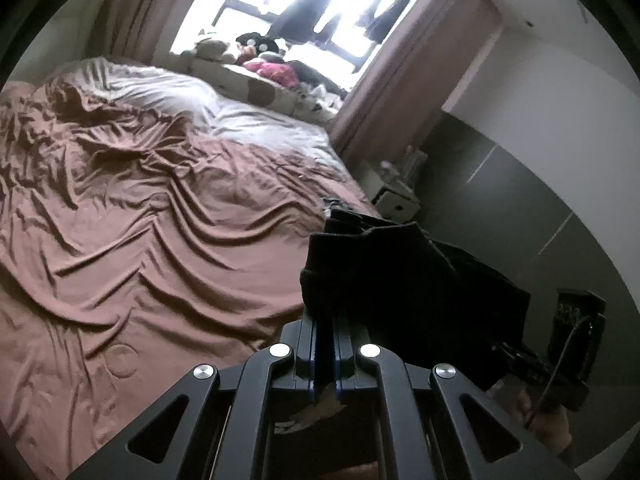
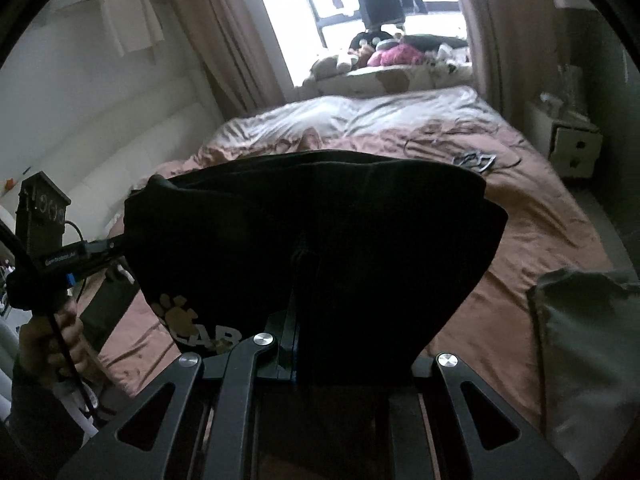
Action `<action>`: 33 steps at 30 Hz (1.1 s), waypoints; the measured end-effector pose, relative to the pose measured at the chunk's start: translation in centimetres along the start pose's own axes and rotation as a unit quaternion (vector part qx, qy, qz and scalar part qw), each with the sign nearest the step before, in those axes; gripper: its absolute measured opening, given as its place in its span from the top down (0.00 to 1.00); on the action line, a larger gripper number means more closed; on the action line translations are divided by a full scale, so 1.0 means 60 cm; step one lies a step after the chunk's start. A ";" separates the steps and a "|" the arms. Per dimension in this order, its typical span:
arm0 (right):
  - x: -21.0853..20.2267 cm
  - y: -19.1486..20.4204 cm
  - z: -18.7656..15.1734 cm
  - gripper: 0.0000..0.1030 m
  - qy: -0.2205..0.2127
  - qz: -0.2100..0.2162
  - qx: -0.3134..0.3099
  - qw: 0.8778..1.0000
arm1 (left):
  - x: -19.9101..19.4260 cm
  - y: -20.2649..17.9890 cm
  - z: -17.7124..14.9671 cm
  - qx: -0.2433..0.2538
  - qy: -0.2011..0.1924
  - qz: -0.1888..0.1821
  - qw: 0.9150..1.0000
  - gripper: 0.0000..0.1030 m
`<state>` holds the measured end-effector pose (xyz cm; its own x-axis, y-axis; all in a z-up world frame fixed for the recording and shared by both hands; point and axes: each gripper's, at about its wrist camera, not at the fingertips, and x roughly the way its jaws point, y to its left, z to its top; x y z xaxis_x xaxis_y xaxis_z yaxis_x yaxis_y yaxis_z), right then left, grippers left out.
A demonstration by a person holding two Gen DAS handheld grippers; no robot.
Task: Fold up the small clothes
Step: 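Lift the folded shirt with both grippers and carry it off the bed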
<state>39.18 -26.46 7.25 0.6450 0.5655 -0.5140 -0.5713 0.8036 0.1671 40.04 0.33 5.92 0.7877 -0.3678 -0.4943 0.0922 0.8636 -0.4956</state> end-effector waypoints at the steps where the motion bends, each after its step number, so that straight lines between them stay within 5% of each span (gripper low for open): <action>1: -0.022 0.004 -0.006 0.91 -0.005 -0.003 -0.001 1.000 | -0.011 -0.010 -0.003 0.002 -0.003 -0.004 1.000 0.94; 13: -0.265 0.039 -0.073 0.91 -0.057 -0.070 -0.013 0.996 | -0.074 -0.173 -0.024 0.038 -0.015 -0.083 0.996 0.95; 24: -0.474 0.012 -0.141 0.91 -0.088 -0.144 0.003 0.986 | -0.025 -0.351 -0.064 0.083 0.023 -0.143 0.986 0.95; 33: -0.507 0.014 -0.170 0.91 -0.103 -0.181 0.004 0.978 | 0.029 -0.479 -0.093 0.121 0.051 -0.174 0.976 0.95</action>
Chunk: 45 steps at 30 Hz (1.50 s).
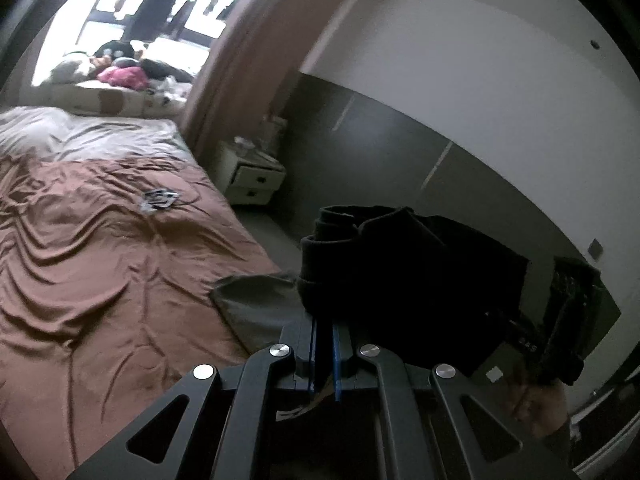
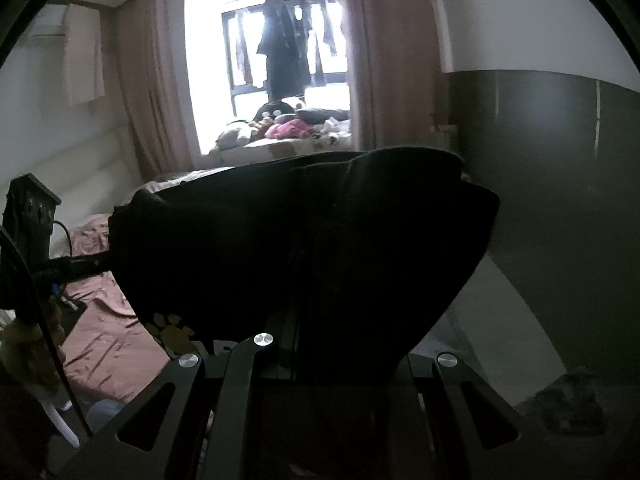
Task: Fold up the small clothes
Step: 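Lift the folded shirt with both grippers and carry it off the bed, then lower the folded shirt onto the dark shelf beside the bed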
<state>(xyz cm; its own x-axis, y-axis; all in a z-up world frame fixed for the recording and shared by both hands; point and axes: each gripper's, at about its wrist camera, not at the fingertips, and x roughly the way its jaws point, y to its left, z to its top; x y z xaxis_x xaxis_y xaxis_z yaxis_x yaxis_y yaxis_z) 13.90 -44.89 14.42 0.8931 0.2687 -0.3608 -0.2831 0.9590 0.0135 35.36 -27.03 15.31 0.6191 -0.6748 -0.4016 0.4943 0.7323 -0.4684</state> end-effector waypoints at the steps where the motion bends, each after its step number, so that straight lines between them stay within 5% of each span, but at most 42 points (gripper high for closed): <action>1: -0.001 -0.004 -0.004 0.91 -0.001 -0.005 0.001 1.000 | 0.010 -0.009 0.003 0.004 0.003 -0.001 1.000 0.95; 18: -0.020 -0.065 -0.004 0.91 0.016 -0.046 -0.014 0.999 | 0.181 -0.076 0.002 0.007 0.051 -0.092 0.994 0.95; 27: 0.042 -0.042 -0.005 0.91 0.031 -0.087 0.002 0.996 | 0.271 -0.002 -0.001 -0.014 0.075 -0.093 0.993 0.95; 45: 0.173 -0.002 0.030 0.91 0.080 -0.096 0.022 0.992 | 0.384 0.149 0.027 -0.041 0.091 -0.060 0.993 0.95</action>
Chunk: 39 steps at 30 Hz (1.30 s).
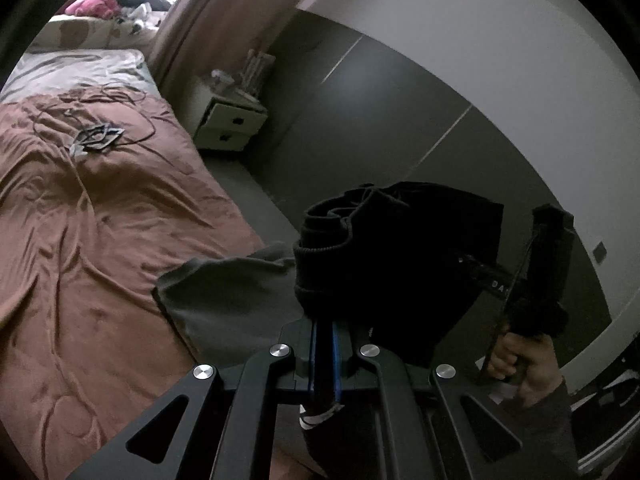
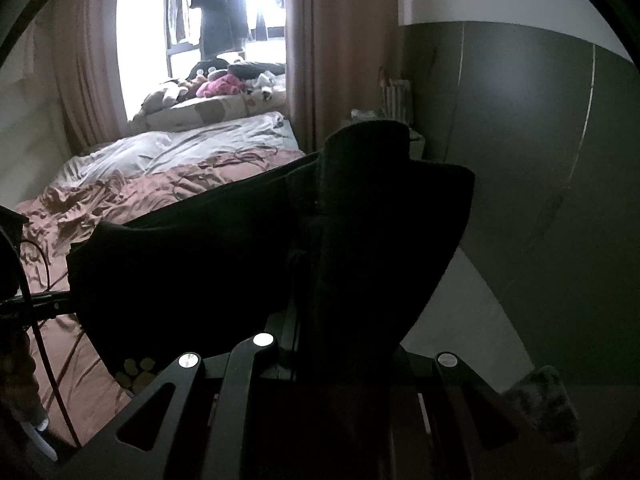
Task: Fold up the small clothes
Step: 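Lower the folded shirt onto the dark shelf beside the bed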
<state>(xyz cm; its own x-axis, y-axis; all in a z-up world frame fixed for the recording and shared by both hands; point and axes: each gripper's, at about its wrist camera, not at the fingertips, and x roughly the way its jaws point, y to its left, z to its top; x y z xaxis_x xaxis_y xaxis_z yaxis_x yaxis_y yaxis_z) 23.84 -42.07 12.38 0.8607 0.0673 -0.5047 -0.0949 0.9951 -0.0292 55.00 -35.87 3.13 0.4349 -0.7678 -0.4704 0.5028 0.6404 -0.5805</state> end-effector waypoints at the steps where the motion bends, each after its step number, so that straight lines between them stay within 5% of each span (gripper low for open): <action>1: 0.011 0.000 0.003 0.91 0.004 0.000 0.002 1.000 | 0.009 0.009 0.002 0.000 0.001 0.005 1.000 0.95; 23: 0.274 -0.051 0.048 0.91 0.094 0.011 0.010 0.995 | 0.198 0.248 -0.003 -0.079 0.050 0.038 0.995 0.95; 29: 0.340 -0.067 0.044 0.90 0.135 0.006 0.033 0.990 | 0.236 0.311 -0.022 -0.123 0.074 0.056 0.988 0.93; 32: 0.362 -0.075 0.042 0.75 0.165 -0.040 0.031 0.985 | 0.248 0.323 -0.028 -0.146 0.088 0.061 0.983 0.90; 35: 0.336 -0.083 0.056 0.45 0.158 -0.072 0.030 0.984 | 0.241 0.309 -0.026 -0.132 0.090 0.072 0.985 0.84; 39: 0.278 -0.091 0.070 0.39 0.140 -0.076 0.031 0.987 | 0.222 0.291 -0.027 -0.129 0.084 0.088 0.984 0.55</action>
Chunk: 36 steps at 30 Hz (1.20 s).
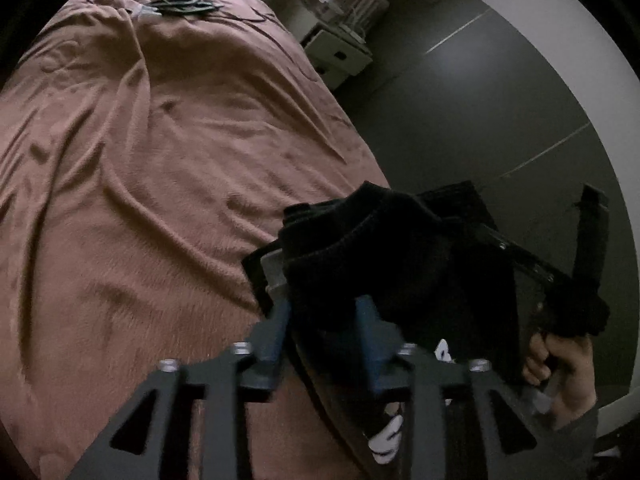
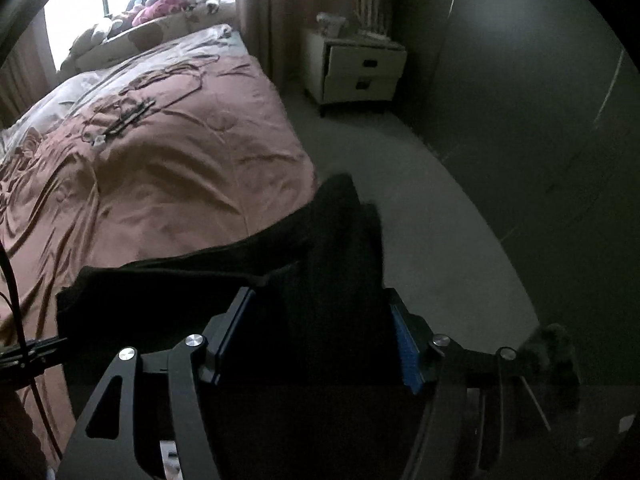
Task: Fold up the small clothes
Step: 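Lower the folded shirt onto the dark shelf beside the bed, then open both grippers and pull them back from the shirt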
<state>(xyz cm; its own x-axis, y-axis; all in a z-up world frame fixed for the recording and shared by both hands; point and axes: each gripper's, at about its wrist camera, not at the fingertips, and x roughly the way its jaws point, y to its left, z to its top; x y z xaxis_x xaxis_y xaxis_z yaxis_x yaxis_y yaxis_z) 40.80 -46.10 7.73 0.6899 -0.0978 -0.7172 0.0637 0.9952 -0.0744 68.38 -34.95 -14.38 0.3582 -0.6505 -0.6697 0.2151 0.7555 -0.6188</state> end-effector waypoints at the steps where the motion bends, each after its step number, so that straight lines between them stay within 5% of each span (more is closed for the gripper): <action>1: -0.018 -0.007 -0.004 0.37 -0.002 0.001 0.000 1.000 | -0.006 -0.003 -0.002 0.001 -0.003 0.003 1.000 0.52; 8: -0.118 -0.029 -0.056 0.22 -0.020 0.011 0.015 1.000 | -0.036 -0.021 -0.020 0.002 0.001 0.027 1.000 0.50; 17: -0.194 -0.003 -0.106 0.15 -0.018 0.016 0.011 1.000 | -0.100 -0.056 -0.062 0.008 -0.005 0.046 0.999 0.26; 22: -0.243 -0.002 -0.126 0.00 -0.019 0.017 0.013 1.000 | -0.143 -0.079 -0.083 0.022 -0.012 0.048 0.999 0.16; 27: -0.288 0.011 -0.149 0.00 -0.012 0.014 0.004 1.000 | -0.197 -0.103 -0.108 0.037 -0.029 0.049 0.998 0.01; 36: -0.379 0.032 -0.184 0.00 -0.020 0.008 0.009 1.000 | -0.282 -0.129 -0.152 0.056 -0.041 0.044 0.997 0.00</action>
<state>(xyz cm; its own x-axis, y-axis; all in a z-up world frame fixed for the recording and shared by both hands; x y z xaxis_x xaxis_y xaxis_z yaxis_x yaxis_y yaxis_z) 17.24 -42.03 16.25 0.7197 -0.0810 -0.6896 0.0640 0.9967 -0.0502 52.37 -30.51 -2.02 0.4524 -0.5758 -0.6810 0.2773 0.8166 -0.5062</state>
